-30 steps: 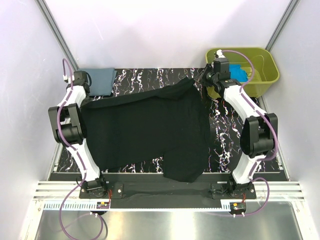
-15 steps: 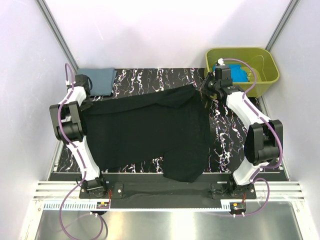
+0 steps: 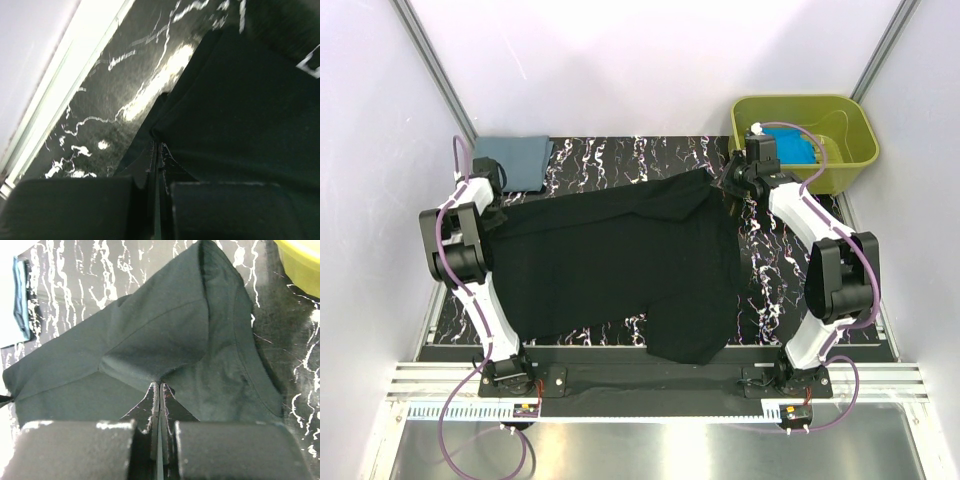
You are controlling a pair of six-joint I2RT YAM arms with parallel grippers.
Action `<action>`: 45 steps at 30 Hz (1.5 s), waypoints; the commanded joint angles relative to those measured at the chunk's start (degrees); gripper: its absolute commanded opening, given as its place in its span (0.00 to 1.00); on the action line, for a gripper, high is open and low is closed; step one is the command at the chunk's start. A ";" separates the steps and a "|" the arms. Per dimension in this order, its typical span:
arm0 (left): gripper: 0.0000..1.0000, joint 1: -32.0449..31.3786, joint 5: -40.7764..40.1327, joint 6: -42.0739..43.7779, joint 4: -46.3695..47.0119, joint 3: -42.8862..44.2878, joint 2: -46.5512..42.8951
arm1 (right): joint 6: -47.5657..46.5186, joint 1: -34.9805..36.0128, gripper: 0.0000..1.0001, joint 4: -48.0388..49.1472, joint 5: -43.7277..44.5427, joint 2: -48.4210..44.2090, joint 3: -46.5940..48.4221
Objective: Fold and stack the t-shirts
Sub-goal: Fold the tshirt
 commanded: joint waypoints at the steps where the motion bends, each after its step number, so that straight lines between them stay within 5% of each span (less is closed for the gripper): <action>1: 0.00 0.81 0.90 -1.31 -0.75 -1.44 -4.48 | -2.07 0.03 0.00 0.55 2.51 0.36 0.68; 45: 0.00 2.65 1.26 -3.07 -2.33 -4.52 -6.24 | -3.83 -1.29 0.00 -2.44 2.43 2.64 1.83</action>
